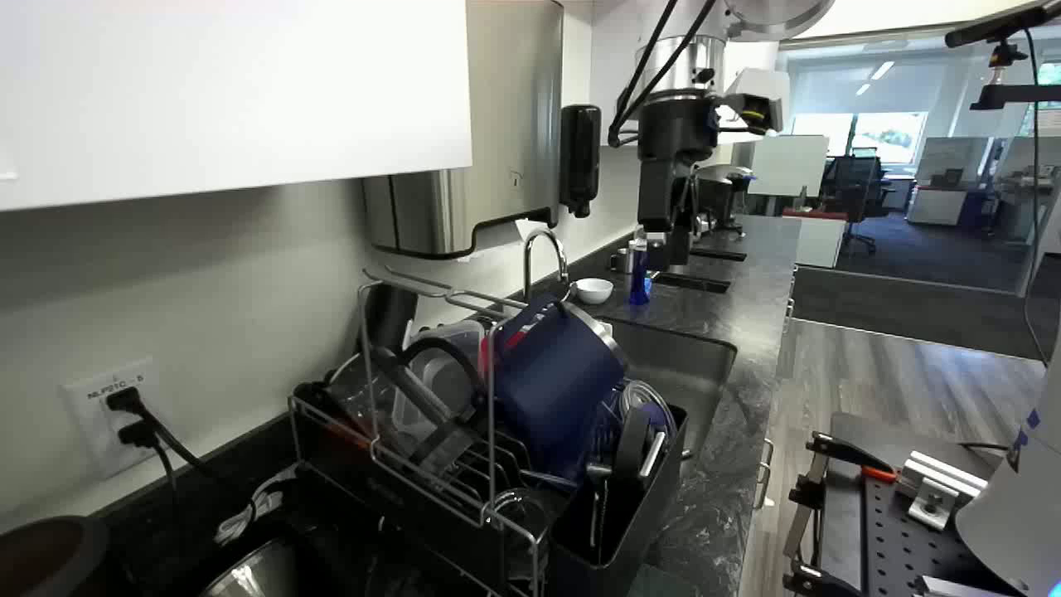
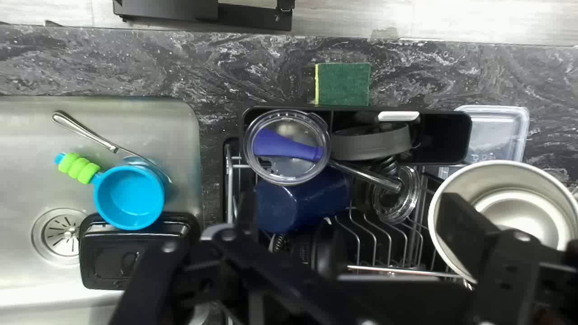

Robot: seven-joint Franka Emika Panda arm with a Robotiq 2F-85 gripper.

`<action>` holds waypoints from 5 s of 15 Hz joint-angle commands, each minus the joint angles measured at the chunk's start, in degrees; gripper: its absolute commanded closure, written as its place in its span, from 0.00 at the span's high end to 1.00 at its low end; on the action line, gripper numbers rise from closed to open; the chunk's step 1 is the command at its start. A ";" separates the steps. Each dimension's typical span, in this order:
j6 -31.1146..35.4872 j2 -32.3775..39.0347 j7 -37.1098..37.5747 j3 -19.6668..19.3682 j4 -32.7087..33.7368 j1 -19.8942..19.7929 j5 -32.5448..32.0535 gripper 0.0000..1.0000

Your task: Remove the dark blue thermos from the dish rack and place it inside the sink

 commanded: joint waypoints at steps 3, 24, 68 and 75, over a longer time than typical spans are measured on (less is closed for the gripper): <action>-0.16 0.00 -0.26 0.77 0.08 -0.85 0.29 1.00; -3.34 -15.26 -16.09 -1.78 -6.73 3.56 5.51 1.00; 10.52 -15.74 -68.85 -8.93 -18.07 7.94 49.68 1.00; 8.73 -10.60 -78.11 -6.13 -18.54 4.30 55.04 1.00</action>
